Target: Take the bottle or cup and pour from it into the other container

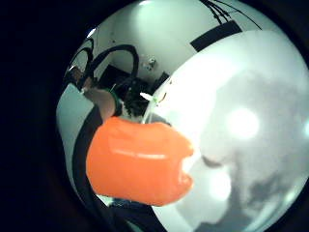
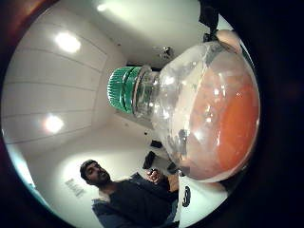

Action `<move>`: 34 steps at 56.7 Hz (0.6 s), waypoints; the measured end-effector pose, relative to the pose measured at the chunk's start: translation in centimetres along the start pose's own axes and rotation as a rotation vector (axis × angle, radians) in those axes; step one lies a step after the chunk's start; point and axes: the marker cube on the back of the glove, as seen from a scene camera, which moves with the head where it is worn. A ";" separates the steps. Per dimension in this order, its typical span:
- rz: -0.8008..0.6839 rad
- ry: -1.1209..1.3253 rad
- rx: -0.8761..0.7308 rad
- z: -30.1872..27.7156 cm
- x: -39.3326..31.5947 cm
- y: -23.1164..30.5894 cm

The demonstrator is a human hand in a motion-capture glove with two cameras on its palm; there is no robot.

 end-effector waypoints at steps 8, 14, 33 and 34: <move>-0.020 0.224 0.052 1.5 -3.2 -0.9; -0.015 0.415 0.117 3.1 -4.3 -1.1; -0.051 1.025 -0.083 6.7 -6.3 -3.3; -0.079 1.056 -0.122 6.8 -6.3 -3.2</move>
